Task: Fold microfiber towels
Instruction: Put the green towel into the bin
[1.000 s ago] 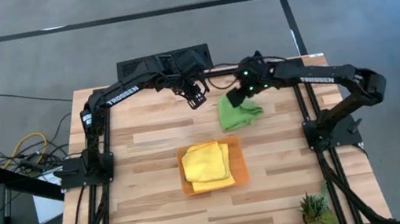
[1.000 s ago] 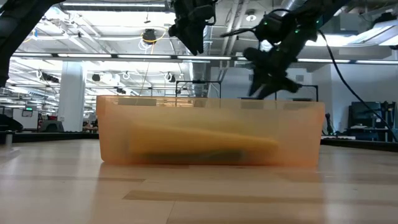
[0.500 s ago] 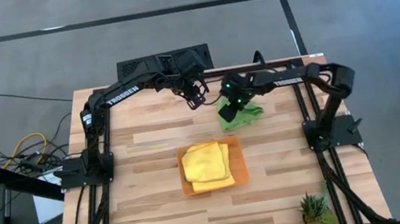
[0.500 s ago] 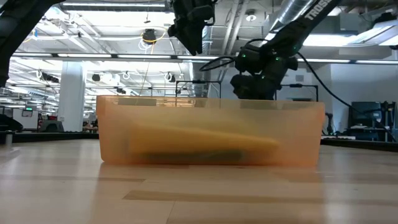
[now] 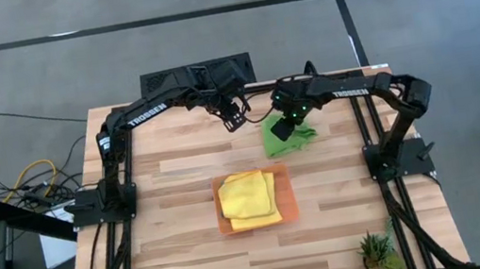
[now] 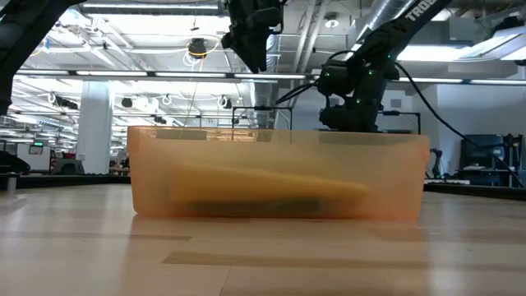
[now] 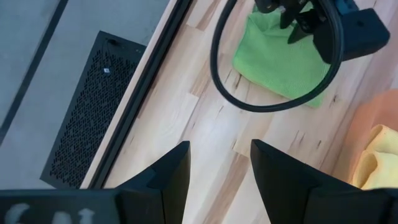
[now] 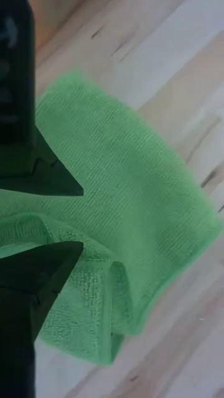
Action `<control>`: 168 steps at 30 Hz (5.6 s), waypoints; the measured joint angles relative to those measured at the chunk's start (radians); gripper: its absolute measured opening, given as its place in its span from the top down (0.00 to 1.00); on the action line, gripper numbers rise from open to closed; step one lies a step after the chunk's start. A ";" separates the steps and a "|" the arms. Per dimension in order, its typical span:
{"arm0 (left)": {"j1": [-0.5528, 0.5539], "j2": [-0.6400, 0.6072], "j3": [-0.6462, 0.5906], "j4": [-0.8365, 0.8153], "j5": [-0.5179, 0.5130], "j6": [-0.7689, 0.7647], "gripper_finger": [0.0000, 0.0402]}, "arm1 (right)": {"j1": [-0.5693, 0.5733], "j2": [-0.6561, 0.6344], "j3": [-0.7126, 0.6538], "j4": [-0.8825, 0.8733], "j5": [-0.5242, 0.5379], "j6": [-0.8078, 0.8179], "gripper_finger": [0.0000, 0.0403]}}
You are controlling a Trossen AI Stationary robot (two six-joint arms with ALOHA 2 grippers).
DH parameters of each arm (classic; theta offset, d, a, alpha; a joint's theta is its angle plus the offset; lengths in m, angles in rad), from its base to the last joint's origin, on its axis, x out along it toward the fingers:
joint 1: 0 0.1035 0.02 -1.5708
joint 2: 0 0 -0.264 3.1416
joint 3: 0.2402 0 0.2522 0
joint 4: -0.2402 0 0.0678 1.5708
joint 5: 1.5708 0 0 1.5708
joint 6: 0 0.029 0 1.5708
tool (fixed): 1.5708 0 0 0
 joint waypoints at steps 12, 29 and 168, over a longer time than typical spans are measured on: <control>0.000 0.000 0.000 0.000 0.000 0.005 0.60 | -0.033 -0.003 0.000 -0.153 0.116 -0.056 0.64; 0.000 0.000 0.000 0.001 0.000 0.002 0.60 | -0.104 -0.106 0.000 -0.233 0.296 -0.124 0.64; 0.069 0.454 -0.002 0.349 0.470 -0.342 1.00 | 0.257 -0.238 0.000 -0.397 0.146 -0.714 0.41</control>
